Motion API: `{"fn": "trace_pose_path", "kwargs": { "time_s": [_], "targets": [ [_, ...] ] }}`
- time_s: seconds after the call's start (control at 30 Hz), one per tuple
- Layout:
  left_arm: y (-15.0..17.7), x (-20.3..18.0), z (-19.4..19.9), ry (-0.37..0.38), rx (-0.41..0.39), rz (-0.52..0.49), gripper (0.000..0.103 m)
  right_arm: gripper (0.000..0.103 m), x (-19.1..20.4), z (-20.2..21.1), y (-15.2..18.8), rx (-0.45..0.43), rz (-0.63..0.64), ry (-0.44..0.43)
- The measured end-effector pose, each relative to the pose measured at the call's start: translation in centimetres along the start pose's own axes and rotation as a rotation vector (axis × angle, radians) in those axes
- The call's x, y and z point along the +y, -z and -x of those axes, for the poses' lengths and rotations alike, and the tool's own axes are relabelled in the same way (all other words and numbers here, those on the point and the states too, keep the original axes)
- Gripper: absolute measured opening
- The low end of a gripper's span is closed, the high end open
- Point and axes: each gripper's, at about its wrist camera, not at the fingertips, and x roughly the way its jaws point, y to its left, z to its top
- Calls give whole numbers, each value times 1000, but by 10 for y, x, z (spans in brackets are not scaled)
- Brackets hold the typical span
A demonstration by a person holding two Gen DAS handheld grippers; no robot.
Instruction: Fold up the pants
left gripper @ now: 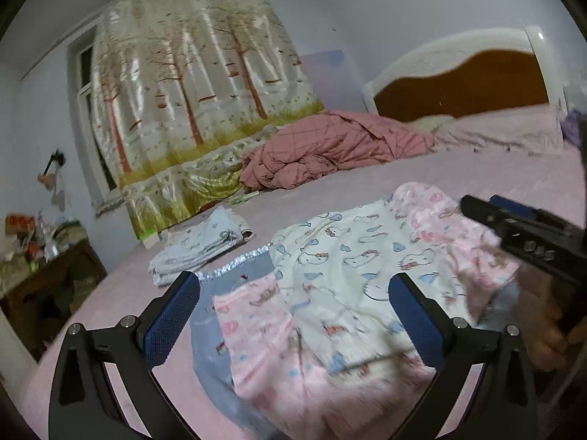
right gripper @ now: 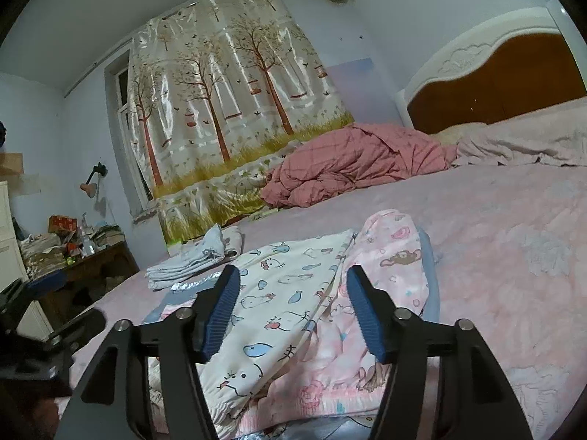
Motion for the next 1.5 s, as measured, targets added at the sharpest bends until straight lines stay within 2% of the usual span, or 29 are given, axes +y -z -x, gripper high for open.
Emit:
{"fn": "trace_pose_path", "kwargs": {
  "time_s": [0.23, 0.37, 0.43, 0.5, 0.57, 0.6, 0.67, 0.77, 0.83, 0.9, 1.07, 1.3, 1.4, 1.47, 1.5],
  "targets": [
    [11, 1, 22, -24, -13, 67, 102, 64, 10, 0, 2, 19, 55, -11],
    [9, 16, 4, 52, 28, 118, 102, 64, 14, -3, 3, 58, 76, -3],
    [9, 23, -7, 71, 53, 139, 102, 64, 14, -4, 4, 79, 67, -29],
    [11, 31, -18, 87, 87, 161, 94, 64, 14, -3, 4, 93, 53, -50],
    [15, 36, -30, 120, 132, 181, 79, 64, 14, -2, 3, 107, 46, -55],
    [17, 38, -37, 150, 165, 194, 75, 63, 14, -2, 3, 110, 47, -54],
    [23, 43, -51, 214, 235, 237, 57, 63, 15, -5, 4, 129, 51, -51],
    [33, 45, -65, 329, 326, 323, 42, 53, 13, -12, 7, 182, 24, -73],
    [40, 42, -67, 364, 353, 342, 41, 46, 11, -15, 10, 218, -6, -105],
    [46, 36, -66, 363, 372, 329, 41, 45, 12, -16, 14, 239, -8, -129],
    [59, 33, -65, 377, 417, 388, 45, 44, 17, -18, 23, 257, 29, -129],
    [63, 40, -71, 405, 431, 468, 49, 44, 12, -13, 24, 259, 22, -127],
    [62, 41, -69, 419, 423, 461, 43, 35, 10, -8, 26, 281, -2, -153],
    [61, 39, -70, 462, 423, 459, 26, 32, 10, -3, 30, 306, -28, -190],
    [60, 38, -70, 472, 425, 460, 26, 29, 10, -1, 33, 314, -33, -204]
  ]
}}
